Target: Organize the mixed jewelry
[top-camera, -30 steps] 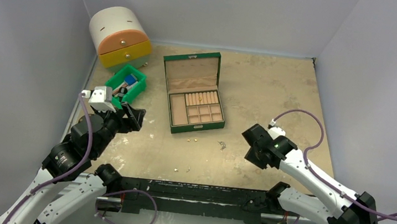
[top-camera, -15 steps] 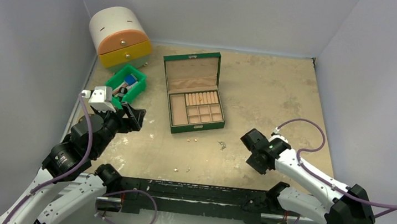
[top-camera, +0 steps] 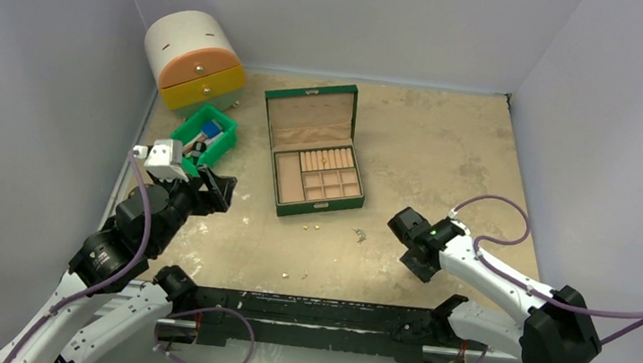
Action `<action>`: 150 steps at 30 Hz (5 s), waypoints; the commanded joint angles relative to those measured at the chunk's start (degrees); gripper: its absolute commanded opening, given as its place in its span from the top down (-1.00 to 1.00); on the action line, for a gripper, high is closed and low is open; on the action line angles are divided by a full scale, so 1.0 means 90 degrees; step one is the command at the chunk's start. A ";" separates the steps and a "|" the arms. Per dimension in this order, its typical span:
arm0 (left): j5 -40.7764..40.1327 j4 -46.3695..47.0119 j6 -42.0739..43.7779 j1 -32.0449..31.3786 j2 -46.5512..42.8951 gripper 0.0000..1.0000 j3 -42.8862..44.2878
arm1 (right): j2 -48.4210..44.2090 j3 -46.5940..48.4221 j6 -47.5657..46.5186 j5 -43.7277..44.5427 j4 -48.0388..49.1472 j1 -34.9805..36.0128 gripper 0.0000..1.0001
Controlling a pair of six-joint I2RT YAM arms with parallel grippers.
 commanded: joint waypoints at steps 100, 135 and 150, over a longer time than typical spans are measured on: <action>-0.0182 0.0240 0.0003 0.0031 0.0013 -0.57 0.0016 | 0.0658 0.0234 -0.1254 -0.1146 0.2620 -0.0250 1.00; 0.2831 -0.0831 0.0104 0.0031 0.2300 -0.53 0.2786 | 0.0011 0.1991 -1.1470 -0.5689 0.5929 0.1786 1.00; 0.5208 -0.1749 0.0063 0.0032 0.2822 -0.39 0.2898 | 0.0165 0.3202 -1.5781 -0.5820 0.4045 0.3116 1.00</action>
